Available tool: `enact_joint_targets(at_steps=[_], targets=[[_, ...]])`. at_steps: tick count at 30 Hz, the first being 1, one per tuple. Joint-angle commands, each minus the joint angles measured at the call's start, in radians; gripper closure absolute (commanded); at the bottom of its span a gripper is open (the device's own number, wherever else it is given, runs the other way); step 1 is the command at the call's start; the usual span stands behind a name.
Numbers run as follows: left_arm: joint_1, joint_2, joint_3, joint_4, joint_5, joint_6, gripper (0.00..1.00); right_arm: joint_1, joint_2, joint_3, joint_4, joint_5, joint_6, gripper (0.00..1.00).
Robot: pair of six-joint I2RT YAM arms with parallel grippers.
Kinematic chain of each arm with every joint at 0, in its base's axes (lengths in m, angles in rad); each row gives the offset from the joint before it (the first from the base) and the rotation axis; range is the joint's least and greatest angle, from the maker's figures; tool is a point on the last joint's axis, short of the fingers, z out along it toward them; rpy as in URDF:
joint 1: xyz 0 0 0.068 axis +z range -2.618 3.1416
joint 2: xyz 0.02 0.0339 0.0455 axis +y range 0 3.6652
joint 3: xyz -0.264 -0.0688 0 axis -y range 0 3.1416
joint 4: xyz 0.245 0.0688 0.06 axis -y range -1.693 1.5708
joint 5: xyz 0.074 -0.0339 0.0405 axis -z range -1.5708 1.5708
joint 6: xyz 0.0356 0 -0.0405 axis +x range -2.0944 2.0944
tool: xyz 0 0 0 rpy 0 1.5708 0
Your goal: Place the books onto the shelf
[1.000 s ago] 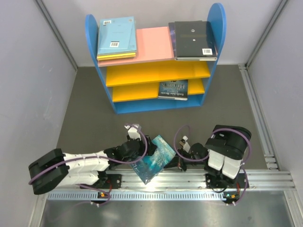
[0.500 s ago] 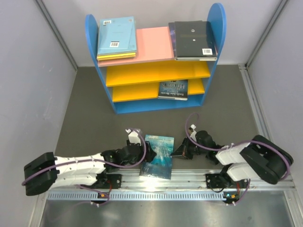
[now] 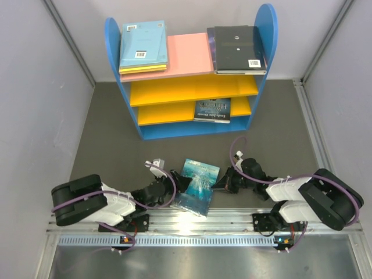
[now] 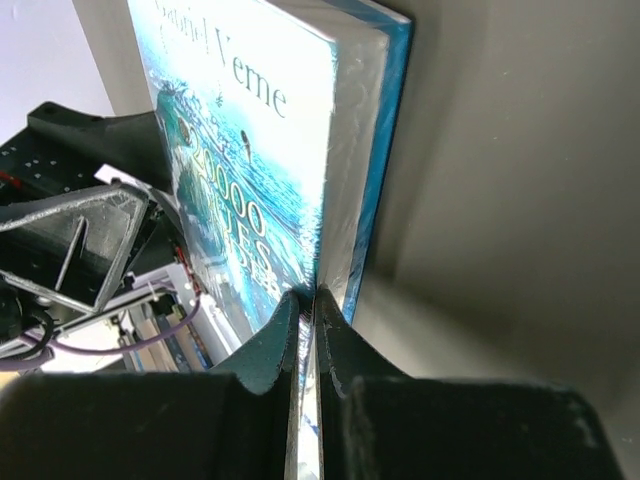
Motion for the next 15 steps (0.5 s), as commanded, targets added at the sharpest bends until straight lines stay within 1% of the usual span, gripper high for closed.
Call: enact_joint_targets(at_steps=[1,2,3,4,5,6,7,8,9,12,15], targets=[[-0.12,-0.06,0.102,0.096,0.974,-0.309,0.51,0.007,0.082,0.09,0.05,0.213,-0.051,1.0],[-0.133,-0.1,0.127,-0.066,0.978,-0.268,0.51,0.001,0.089,0.091,0.055,0.21,-0.049,1.0],[-0.138,-0.182,0.18,-0.156,0.975,-0.245,0.53,-0.005,0.093,0.094,0.058,0.209,-0.051,1.0],[-0.14,-0.224,0.205,-0.24,0.975,-0.224,0.54,-0.007,0.094,0.093,0.061,0.209,-0.051,1.0],[-0.141,-0.259,0.226,-0.376,0.98,-0.197,0.54,-0.016,0.099,0.096,0.07,0.209,-0.052,1.0],[-0.141,-0.316,0.257,-0.414,1.003,-0.193,0.57,-0.019,0.1,0.094,0.075,0.206,-0.054,1.0],[-0.141,-0.341,0.272,-0.46,1.011,-0.188,0.58,-0.028,0.102,0.093,0.08,0.207,-0.055,1.0],[-0.141,-0.359,0.286,-0.536,1.014,-0.179,0.59,-0.03,0.105,0.09,0.092,0.209,-0.057,1.0],[-0.141,-0.391,0.308,-0.57,1.02,-0.177,0.6,-0.033,0.105,0.086,0.1,0.207,-0.055,1.0],[-0.141,-0.433,0.334,-0.621,1.02,-0.177,0.62,-0.038,0.103,0.065,0.149,0.21,-0.048,1.0],[-0.14,-0.454,0.384,-0.67,0.979,-0.157,0.64,-0.041,0.102,0.045,0.187,0.209,-0.046,1.0]])
